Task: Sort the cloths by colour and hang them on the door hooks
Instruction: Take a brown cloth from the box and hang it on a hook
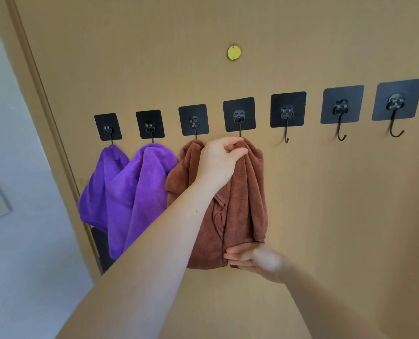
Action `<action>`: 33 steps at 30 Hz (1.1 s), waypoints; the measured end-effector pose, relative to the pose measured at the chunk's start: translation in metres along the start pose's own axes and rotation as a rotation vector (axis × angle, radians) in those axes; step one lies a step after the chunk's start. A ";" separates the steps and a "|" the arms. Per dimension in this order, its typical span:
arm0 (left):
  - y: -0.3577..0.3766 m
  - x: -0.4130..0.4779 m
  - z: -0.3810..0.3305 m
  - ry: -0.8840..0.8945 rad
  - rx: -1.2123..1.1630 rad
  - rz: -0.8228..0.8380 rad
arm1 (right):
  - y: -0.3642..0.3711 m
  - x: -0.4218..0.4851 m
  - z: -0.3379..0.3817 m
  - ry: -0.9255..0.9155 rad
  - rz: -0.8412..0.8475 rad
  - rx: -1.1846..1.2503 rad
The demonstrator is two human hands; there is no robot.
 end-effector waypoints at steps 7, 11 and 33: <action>0.002 -0.002 0.001 -0.026 0.022 0.005 | -0.001 0.000 -0.010 0.028 -0.073 -0.030; 0.004 -0.001 0.000 -0.013 0.146 0.029 | 0.002 0.000 -0.020 0.126 -0.139 -0.195; -0.017 -0.051 -0.004 -0.047 0.221 -0.028 | 0.105 -0.088 0.062 -0.047 0.267 -0.435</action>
Point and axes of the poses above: each hand's wrist, its own x-axis towards the middle knuckle, its own y-axis out of the palm, z = x × y, the point moved 10 cm from there along x, towards the middle knuckle, and after that the axes turned 14 degrees about y, right-handed, at the moved point
